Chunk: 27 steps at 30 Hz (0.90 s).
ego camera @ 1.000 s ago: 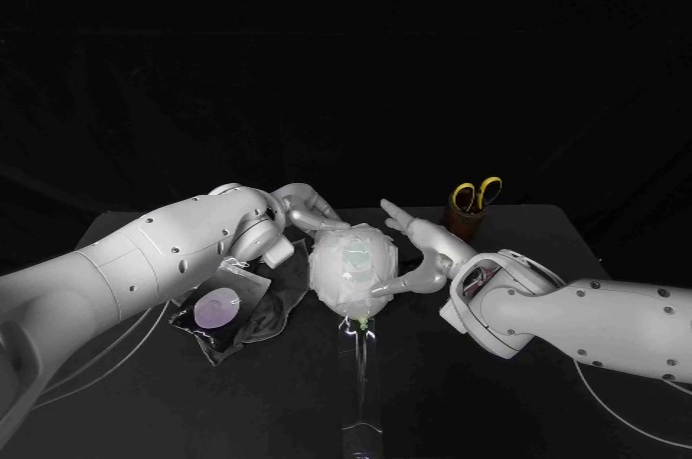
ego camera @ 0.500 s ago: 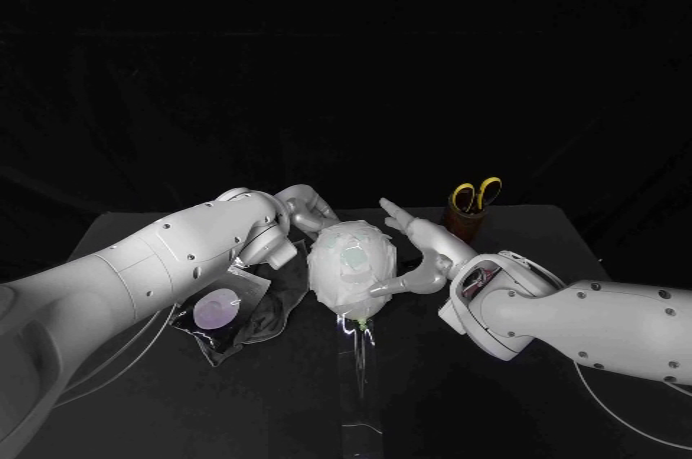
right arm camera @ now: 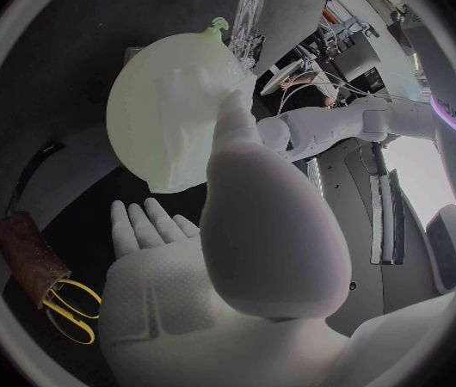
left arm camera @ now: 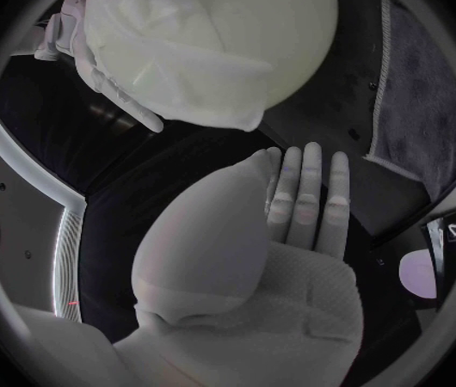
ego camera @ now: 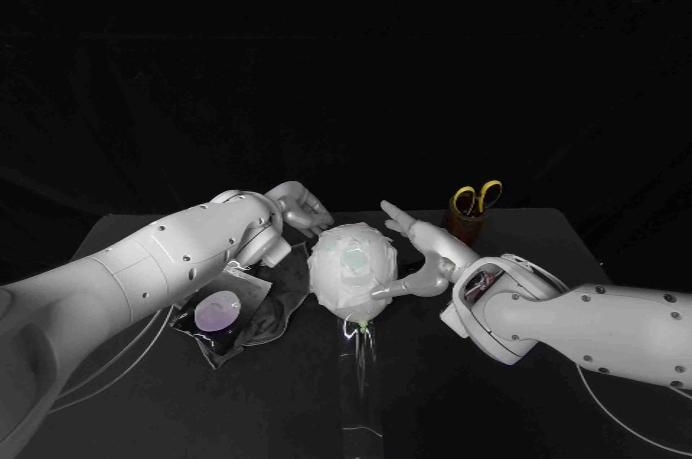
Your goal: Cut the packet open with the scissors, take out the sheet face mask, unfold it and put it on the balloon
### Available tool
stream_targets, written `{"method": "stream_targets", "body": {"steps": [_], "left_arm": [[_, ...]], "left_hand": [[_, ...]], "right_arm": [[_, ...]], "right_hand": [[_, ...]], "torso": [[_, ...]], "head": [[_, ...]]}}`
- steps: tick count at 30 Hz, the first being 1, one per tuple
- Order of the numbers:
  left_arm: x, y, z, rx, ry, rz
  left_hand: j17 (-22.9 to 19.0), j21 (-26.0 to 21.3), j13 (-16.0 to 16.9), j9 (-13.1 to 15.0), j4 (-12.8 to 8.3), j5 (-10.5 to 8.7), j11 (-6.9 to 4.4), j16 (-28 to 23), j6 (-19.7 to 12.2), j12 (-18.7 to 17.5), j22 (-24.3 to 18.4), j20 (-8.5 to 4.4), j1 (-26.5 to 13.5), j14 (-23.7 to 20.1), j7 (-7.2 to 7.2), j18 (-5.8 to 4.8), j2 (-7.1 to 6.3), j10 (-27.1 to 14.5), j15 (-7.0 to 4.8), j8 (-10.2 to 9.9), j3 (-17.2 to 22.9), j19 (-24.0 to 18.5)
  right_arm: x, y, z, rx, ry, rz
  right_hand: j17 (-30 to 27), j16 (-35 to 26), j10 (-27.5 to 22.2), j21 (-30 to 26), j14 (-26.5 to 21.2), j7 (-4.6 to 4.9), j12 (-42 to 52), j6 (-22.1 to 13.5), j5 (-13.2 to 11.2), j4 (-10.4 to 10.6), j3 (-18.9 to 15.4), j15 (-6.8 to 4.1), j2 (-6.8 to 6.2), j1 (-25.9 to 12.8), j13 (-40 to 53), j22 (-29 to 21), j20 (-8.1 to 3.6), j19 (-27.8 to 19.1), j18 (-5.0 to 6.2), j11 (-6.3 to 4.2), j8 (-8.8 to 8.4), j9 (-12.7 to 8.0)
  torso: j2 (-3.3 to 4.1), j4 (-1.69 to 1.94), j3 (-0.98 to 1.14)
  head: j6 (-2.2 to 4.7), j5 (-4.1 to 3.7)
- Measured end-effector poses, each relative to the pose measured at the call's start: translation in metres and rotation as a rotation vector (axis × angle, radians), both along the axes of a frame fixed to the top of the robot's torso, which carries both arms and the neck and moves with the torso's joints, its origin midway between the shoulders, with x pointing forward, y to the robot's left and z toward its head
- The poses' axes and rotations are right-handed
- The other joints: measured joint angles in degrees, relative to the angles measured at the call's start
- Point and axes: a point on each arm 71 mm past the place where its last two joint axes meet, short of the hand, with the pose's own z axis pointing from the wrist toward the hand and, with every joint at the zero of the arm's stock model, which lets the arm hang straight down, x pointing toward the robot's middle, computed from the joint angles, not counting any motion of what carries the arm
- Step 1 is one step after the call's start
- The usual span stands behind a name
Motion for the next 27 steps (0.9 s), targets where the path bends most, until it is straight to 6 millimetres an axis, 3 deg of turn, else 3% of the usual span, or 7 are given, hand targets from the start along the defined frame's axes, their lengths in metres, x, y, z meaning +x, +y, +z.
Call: {"method": "stream_targets", "body": {"steps": [7,10,16,22,24,26,27], "left_arm": [[0.002,0.031,0.004,-0.093,-0.014,0.085],[-0.003,0.041,0.006,-0.147,-0.005,0.101],[-0.014,0.058,0.009,-0.237,0.008,0.124],[-0.031,0.085,0.012,-0.321,0.001,0.162],[-0.039,0.094,0.012,-0.344,0.000,0.172],[-0.048,0.104,0.012,-0.365,0.000,0.184],[-0.052,0.108,0.011,-0.372,0.001,0.187]], "left_hand": [[0.0,-2.3,0.0,-0.2,0.6,-0.18,1.37,-1.9,-1.4,-0.3,-1.2,0.37,-7.7,-2.6,1.24,-0.64,-4.75,-1.4,1.13,-0.4,-0.6,-5.5],[-0.5,-5.2,0.0,-0.6,0.4,-0.18,1.67,-3.1,-2.1,-0.3,-2.7,0.50,-10.4,-4.8,1.66,-3.30,-5.81,-2.1,1.65,-1.1,-1.5,-13.7],[-1.0,-6.0,0.0,-1.0,0.5,-0.18,1.94,-4.1,-2.8,-0.3,-3.3,0.42,-11.5,-6.4,1.89,-3.63,-6.95,-3.0,2.36,-1.5,-2.0,-17.0],[-1.0,-5.3,0.0,-1.1,0.4,-0.18,1.95,-4.1,-2.8,-0.3,-2.7,0.38,-11.9,-6.3,1.89,-3.64,-7.31,-3.4,2.20,-1.5,-2.5,-12.0],[-0.8,-3.4,0.0,-1.1,0.2,-0.18,1.95,-3.6,-2.8,-0.3,-1.9,0.18,-11.9,-5.3,1.89,-3.61,-7.31,-3.4,1.90,-1.5,-2.6,-6.8],[-0.3,-0.7,0.1,-1.3,0.1,-0.18,1.92,-2.3,-2.7,0.1,-0.7,-0.20,-11.9,-3.4,1.83,-1.71,-7.31,-3.4,1.38,-1.5,-2.8,-1.9],[0.0,0.3,0.1,-1.3,0.1,-0.18,1.68,-1.8,-2.5,0.1,-0.3,-0.47,-11.9,-2.6,1.66,-0.79,-7.31,-3.1,1.21,-1.5,-2.8,-0.1]], "right_arm": [[-0.005,-0.006,0.004,0.053,-0.011,0.035],[-0.008,-0.011,0.006,0.086,-0.005,0.046],[-0.015,-0.025,0.008,0.162,0.037,0.038],[-0.022,-0.043,0.010,0.239,0.091,0.001],[-0.024,-0.052,0.010,0.257,0.106,-0.021],[-0.026,-0.062,0.010,0.273,0.121,-0.048],[-0.027,-0.065,0.009,0.278,0.129,-0.057]], "right_hand": [[-0.3,0.0,-0.7,-0.2,-1.2,0.00,0.0,0.0,0.0,0.0,-3.7,0.21,-0.75,-0.8,-0.1,-0.9,-0.23,-1.1,-0.01,-0.10,0.00,0.1],[-0.4,-0.2,-1.5,-0.2,-2.1,-0.01,0.0,0.4,0.0,0.1,-4.1,0.18,-0.76,-1.3,-0.1,-1.0,-0.18,-1.3,-0.03,0.13,0.00,0.2],[-0.4,-0.2,-1.6,-0.2,-2.3,-0.02,0.0,1.1,0.0,-0.1,-3.7,0.31,-0.18,-1.9,-0.1,-1.0,-0.19,-1.3,-0.36,0.22,0.22,0.5],[0.2,0.4,2.4,-0.2,1.0,0.33,0.4,6.4,0.0,-0.1,-0.6,-0.14,3.76,-1.7,0.2,-0.2,-0.13,-0.4,-0.38,0.15,2.50,2.4],[1.5,2.4,6.6,0.9,7.1,0.64,1.4,12.6,0.0,-0.3,1.7,-0.99,7.56,-1.5,0.7,1.6,-0.21,2.6,-0.38,-0.64,5.24,4.5],[3.8,6.7,15.7,4.4,19.1,1.27,3.5,21.2,0.0,-0.7,3.7,-2.43,12.41,-1.4,1.6,6.7,-0.33,12.6,0.73,-1.78,8.97,7.1],[4.2,7.6,18.2,5.4,21.6,1.45,4.0,22.9,0.0,-0.8,3.8,-2.74,13.05,-1.4,1.9,7.9,-0.30,15.2,1.21,-2.01,9.76,7.6]], "torso": [[-0.10,0.04,0.02],[-0.12,0.04,0.02],[-0.10,0.02,-0.01],[-0.10,-0.02,-0.04],[-0.10,-0.02,-0.04],[-0.10,0.01,-0.05],[-0.10,0.01,-0.04]], "head": [[0.11,-0.02],[0.08,-0.13],[0.17,-0.65],[0.02,-1.19],[-0.06,-1.41],[-0.24,-1.62],[-0.31,-1.70]]}}
